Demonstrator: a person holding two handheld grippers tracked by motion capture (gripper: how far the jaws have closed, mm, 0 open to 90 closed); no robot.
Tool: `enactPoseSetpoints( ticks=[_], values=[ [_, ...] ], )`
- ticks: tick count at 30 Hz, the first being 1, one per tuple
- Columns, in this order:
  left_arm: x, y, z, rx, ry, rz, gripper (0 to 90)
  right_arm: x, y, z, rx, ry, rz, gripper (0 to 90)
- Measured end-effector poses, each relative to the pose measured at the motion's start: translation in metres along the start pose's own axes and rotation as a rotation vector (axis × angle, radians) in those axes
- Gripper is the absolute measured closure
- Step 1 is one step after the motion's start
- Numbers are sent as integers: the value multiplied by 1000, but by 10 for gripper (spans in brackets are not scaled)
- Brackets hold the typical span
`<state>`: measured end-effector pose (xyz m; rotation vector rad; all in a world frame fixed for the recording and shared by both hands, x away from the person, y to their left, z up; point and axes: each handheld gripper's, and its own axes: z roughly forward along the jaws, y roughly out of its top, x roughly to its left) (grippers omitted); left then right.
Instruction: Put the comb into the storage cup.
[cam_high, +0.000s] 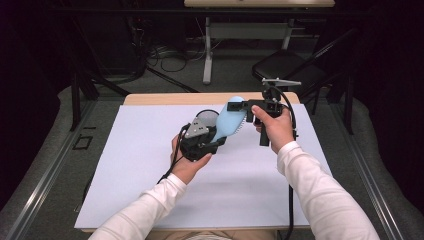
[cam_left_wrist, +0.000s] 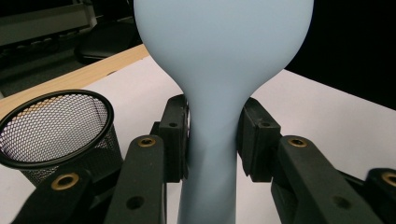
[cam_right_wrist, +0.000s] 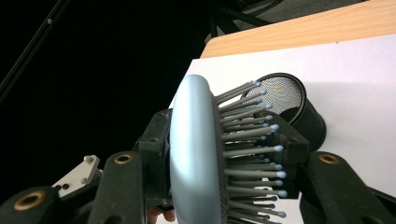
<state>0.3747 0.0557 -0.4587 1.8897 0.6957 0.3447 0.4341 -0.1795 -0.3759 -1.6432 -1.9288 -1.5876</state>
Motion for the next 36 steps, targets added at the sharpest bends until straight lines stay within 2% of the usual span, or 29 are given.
enactPoseSetpoints(
  ticks=[17, 36],
  values=[
    [4, -3, 0, -12, 4, -6, 486, -1, 1, -2, -12, -18, -12, 503],
    [2, -2, -9, -28, 10, 4, 394, -3, 2, -7, -25, -28, -12, 504]
  ],
)
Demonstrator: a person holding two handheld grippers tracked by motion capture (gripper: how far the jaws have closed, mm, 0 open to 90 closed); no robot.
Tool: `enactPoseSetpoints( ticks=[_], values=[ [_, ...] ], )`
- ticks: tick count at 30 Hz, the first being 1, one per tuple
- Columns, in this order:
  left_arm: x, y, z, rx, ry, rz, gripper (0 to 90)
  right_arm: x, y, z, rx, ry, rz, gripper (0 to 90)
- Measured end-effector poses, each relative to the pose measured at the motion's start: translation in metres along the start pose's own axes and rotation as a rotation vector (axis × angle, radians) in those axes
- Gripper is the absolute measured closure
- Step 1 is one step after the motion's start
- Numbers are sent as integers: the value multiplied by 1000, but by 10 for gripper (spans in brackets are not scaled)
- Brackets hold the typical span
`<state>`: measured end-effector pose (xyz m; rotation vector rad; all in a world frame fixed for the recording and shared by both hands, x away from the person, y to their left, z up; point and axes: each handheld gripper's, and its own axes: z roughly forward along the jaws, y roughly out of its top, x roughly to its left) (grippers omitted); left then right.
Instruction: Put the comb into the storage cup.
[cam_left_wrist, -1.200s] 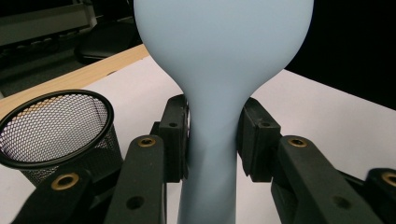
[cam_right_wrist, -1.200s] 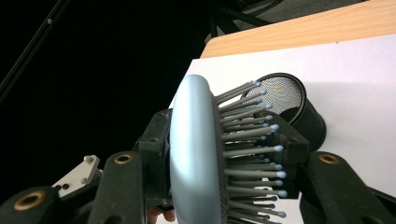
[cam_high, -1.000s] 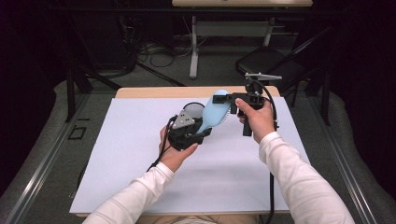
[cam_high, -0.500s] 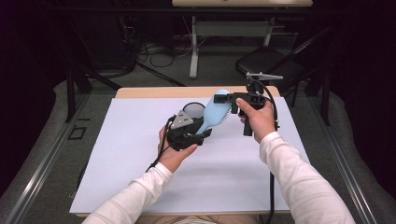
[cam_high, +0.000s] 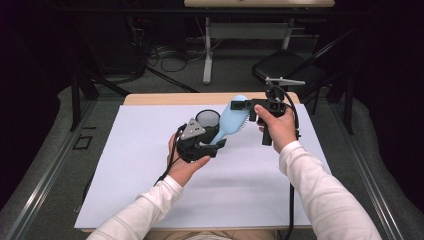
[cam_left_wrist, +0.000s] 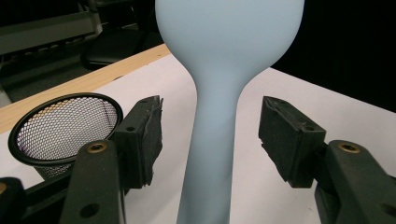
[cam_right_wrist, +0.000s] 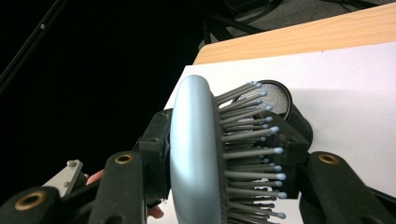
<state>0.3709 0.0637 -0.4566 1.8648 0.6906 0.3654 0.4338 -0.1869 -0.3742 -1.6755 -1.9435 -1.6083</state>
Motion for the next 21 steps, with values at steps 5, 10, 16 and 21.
enactPoseSetpoints(
  ticks=[5, 10, 16, 21],
  values=[
    [0, 0, -2, -2, 2, -2, 394, 0, 1, -2, -4, -3, 4, 504],
    [0, 0, -6, -14, 12, -6, 394, -1, 1, -4, -6, -7, 1, 504],
    [5, -2, -12, -26, 24, -23, 389, -2, 2, -6, -11, -10, 1, 504],
    [12, -5, -17, -24, 26, -60, 371, -3, 3, -8, -15, -17, -1, 504]
  ],
)
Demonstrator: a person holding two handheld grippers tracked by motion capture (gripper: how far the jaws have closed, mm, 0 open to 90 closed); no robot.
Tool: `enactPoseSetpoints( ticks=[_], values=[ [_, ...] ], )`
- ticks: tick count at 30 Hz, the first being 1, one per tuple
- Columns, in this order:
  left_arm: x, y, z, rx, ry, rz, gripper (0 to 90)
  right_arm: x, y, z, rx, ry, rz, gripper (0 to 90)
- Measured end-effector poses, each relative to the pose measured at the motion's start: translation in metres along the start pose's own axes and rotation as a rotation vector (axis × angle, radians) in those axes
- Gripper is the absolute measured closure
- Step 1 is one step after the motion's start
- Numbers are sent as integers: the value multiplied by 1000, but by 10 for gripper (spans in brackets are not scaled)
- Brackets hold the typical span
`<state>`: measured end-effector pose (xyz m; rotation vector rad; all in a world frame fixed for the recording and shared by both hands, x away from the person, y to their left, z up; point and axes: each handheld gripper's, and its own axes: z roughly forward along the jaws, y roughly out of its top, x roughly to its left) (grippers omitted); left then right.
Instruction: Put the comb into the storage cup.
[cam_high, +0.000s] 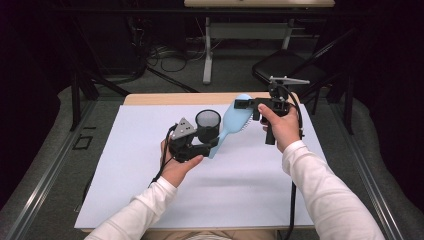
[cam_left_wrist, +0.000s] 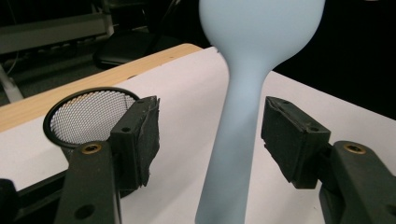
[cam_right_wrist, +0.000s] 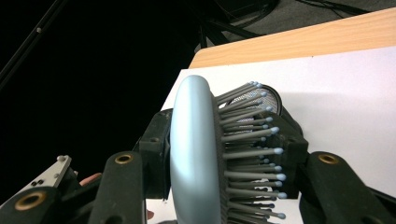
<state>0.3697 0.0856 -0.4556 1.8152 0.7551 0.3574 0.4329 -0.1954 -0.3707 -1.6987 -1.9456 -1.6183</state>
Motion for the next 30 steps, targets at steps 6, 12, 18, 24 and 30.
enactPoseSetpoints(
  ticks=[6, 12, 18, 24, 30],
  values=[
    [9, -3, -5, -1, -11, -35, 369, -2, 0, -1, -3, -11, -3, 504],
    [17, -9, -8, -2, -36, -48, 457, -2, 0, -2, -9, -15, -7, 504],
    [20, -10, -13, -5, -9, -33, 428, -2, 0, -1, -7, -16, -12, 503],
    [24, -12, -18, -7, 24, -15, 428, -2, 0, -2, -9, -21, -13, 503],
    [30, -12, -24, -9, 55, -19, 425, -2, 1, -3, -14, -26, -18, 503]
  ],
)
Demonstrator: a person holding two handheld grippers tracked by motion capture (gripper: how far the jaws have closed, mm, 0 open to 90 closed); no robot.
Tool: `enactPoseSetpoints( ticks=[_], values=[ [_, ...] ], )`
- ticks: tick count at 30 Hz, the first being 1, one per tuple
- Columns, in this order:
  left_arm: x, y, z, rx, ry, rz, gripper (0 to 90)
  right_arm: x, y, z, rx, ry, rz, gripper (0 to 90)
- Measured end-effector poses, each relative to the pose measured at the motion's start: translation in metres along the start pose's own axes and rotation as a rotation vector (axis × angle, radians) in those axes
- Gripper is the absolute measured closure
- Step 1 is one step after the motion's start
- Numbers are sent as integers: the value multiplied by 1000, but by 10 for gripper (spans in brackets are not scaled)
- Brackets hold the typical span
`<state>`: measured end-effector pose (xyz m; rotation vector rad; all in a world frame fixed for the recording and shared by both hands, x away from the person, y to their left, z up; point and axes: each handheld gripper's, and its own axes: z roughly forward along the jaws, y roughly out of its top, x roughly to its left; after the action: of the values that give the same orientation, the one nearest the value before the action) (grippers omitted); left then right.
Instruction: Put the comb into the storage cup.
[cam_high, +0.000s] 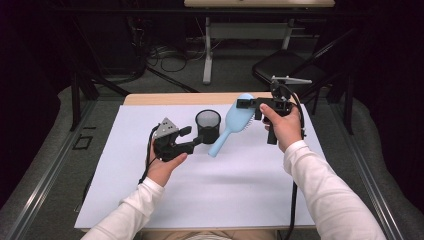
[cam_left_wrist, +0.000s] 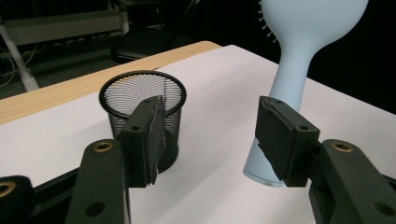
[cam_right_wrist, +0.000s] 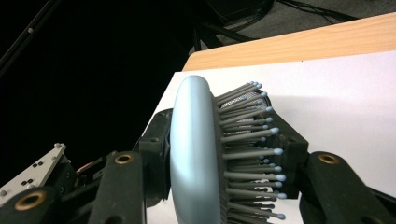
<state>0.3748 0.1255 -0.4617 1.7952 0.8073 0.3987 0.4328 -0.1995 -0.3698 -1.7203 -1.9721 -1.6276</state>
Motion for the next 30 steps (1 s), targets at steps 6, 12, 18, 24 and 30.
enactPoseSetpoints(
  ticks=[6, 12, 18, 24, 30],
  values=[
    [6, -1, -5, -9, 49, 6, 402, 1, 1, -1, -3, -4, -2, 503],
    [11, -3, -9, -4, 51, -16, 393, 2, 4, -4, -7, -12, -7, 503],
    [18, -4, -12, -11, 48, -58, 325, 3, 6, -6, -8, -19, -13, 502],
    [25, -7, -12, 12, 77, -81, 207, 8, 10, -9, -15, -32, -30, 502],
    [30, -9, -14, 9, 90, -93, 141, 13, 15, -12, -23, -41, -46, 502]
  ],
)
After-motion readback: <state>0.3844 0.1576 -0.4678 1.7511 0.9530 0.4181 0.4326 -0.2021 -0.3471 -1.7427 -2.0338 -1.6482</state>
